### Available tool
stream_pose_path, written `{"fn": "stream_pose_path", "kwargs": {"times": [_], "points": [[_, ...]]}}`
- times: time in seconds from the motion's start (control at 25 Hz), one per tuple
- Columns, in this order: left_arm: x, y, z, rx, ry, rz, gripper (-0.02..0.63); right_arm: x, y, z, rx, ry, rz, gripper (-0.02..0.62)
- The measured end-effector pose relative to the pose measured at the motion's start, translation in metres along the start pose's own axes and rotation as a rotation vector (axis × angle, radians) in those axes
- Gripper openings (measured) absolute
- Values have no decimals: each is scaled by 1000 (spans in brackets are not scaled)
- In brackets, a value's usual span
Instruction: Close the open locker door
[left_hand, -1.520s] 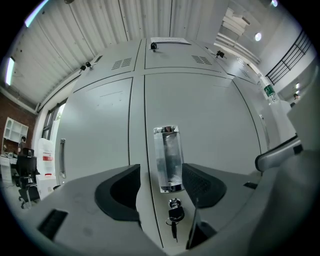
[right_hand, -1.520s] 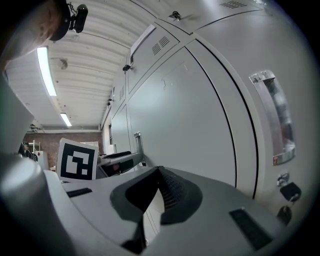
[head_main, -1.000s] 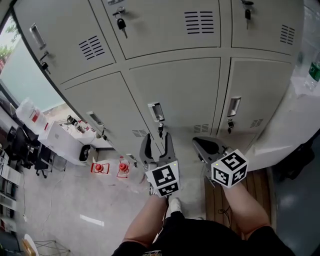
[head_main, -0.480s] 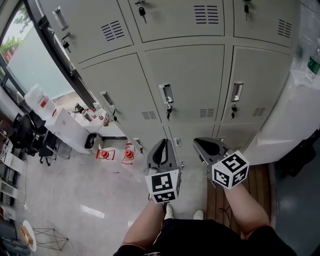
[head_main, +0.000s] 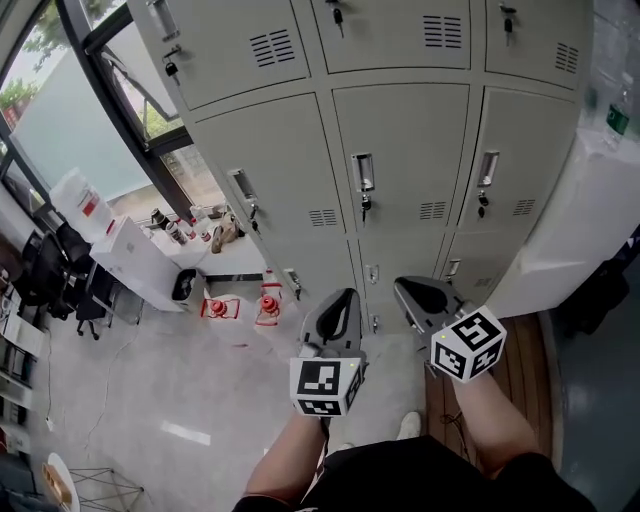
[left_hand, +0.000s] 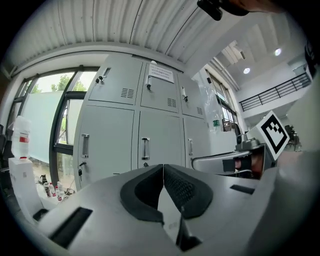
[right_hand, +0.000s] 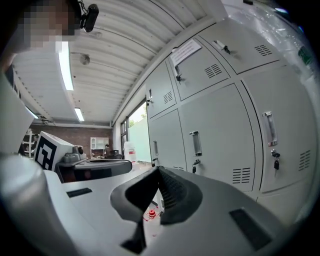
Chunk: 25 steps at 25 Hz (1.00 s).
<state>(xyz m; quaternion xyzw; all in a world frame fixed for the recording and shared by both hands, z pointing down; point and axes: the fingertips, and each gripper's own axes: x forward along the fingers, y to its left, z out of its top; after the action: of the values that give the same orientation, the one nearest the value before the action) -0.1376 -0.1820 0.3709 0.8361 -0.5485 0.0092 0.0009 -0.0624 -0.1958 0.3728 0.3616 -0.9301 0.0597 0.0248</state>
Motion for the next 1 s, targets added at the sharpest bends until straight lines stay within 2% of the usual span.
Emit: {"fn": "stream_pose_path", "kwargs": {"times": [0.28,0.56,1.0], "points": [[-51,9,-7,-27,1,-108,19,-12,62,-13,-3,3,-84,54],[-94,-3,-10,-33,-12,-196,18,-39,109,-16,-18,-15,-158,52],[-125,-5,-10,-30,-30,-239,20,-54,137,-20,-19,-26,-201,52]]}}
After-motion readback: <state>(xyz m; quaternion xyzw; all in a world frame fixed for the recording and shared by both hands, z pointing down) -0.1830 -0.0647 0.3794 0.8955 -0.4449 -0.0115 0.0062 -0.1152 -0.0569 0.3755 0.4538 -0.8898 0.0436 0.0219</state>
